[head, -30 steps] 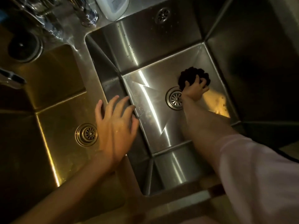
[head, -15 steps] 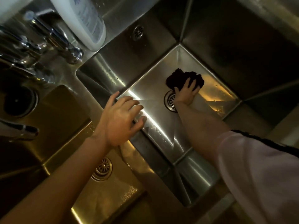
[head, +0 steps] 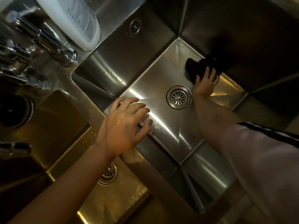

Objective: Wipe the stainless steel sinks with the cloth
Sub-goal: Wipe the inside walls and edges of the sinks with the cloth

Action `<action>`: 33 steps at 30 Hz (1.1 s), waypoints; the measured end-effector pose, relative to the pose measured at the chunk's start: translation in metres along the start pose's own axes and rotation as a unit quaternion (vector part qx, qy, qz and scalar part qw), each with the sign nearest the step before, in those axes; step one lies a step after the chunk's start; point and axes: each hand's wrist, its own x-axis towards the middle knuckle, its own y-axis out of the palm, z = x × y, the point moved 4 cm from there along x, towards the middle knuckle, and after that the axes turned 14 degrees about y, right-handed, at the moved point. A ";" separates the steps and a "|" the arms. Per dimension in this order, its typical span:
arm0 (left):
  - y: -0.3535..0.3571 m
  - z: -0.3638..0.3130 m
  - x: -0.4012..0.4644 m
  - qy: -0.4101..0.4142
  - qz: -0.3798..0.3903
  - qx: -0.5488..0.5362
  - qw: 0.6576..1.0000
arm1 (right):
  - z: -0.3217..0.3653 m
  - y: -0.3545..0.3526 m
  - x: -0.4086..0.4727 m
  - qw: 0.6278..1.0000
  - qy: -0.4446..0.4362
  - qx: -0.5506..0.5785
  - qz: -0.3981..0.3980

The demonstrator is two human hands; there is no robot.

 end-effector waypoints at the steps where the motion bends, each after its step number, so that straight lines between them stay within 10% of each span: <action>1: 0.000 0.000 0.000 -0.001 0.002 -0.001 1.000 | -0.008 0.001 -0.008 0.999 0.031 0.009 -0.004; 5: 0.000 0.000 0.001 -0.001 0.004 -0.004 1.000 | -0.022 0.009 -0.052 0.994 0.111 0.022 0.009; 15: -0.001 -0.001 0.002 -0.003 0.001 -0.008 1.000 | 0.010 -0.010 0.020 0.995 -0.083 -0.033 0.050; 24: -0.003 -0.001 0.002 -0.005 0.007 -0.015 1.000 | -0.034 0.007 -0.055 0.983 0.174 0.049 0.021; 33: -0.003 -0.002 0.002 0.003 0.022 -0.017 1.000 | -0.012 0.008 -0.046 0.995 0.095 0.003 0.035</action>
